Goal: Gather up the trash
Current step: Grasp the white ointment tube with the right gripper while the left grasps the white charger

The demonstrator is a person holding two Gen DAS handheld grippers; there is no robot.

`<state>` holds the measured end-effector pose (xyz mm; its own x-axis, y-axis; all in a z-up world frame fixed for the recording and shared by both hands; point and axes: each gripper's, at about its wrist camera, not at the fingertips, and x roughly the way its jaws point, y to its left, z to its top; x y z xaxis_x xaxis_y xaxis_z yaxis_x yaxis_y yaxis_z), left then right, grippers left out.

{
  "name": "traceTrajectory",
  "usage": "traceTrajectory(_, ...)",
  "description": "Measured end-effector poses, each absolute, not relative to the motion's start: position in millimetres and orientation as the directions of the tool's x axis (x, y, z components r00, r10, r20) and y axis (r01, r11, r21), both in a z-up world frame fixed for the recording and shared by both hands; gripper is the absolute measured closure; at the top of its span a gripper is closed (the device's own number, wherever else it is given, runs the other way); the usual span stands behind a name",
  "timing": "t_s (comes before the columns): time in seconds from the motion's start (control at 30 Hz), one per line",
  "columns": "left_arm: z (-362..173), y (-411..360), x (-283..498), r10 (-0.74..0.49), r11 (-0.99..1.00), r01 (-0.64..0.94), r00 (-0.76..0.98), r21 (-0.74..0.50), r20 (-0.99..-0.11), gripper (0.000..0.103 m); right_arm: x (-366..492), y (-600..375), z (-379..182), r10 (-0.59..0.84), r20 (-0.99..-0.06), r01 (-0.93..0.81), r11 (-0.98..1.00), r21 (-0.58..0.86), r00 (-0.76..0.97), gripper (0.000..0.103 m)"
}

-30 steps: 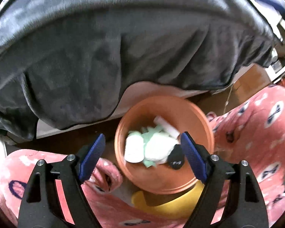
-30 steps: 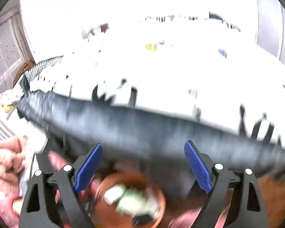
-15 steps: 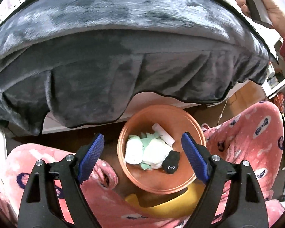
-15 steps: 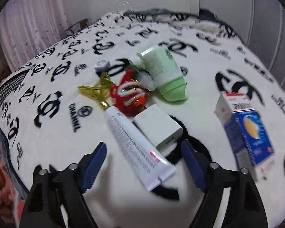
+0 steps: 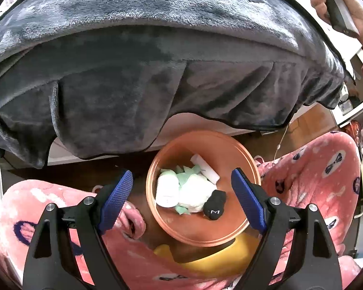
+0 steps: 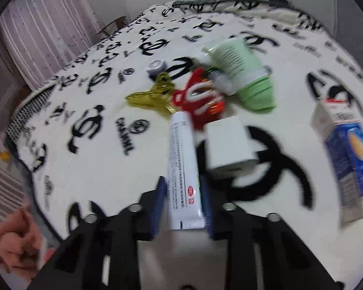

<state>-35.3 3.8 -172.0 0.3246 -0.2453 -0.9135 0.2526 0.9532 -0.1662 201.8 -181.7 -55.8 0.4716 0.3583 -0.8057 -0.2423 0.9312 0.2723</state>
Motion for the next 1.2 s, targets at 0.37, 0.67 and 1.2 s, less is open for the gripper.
traceTrajectory(0.37, -157.9, 10.4, -37.4, -0.246, 0.955, 0.246, 0.358, -0.163, -0.901, 0.021, 217.0, -154.7, -59.7, 0.391, -0.804, -0.224, 0.92, 0.323, 0.447, 0.088)
traceTrajectory(0.67, -105.7, 13.2, -16.8, -0.26, 0.951, 0.274, 0.457, -0.144, -0.85, 0.021, 139.5, -204.0, -4.9, 0.489, -0.662, -0.278, 0.871, 0.405, 0.568, 0.089)
traceTrajectory(1.2, -49.0, -135.7, 221.4, -0.299, 0.951, 0.23, 0.505, -0.207, -0.809, 0.022, -1.8, -308.6, 36.8, 0.492, -0.495, -0.31, 0.86, 0.405, 0.716, 0.088)
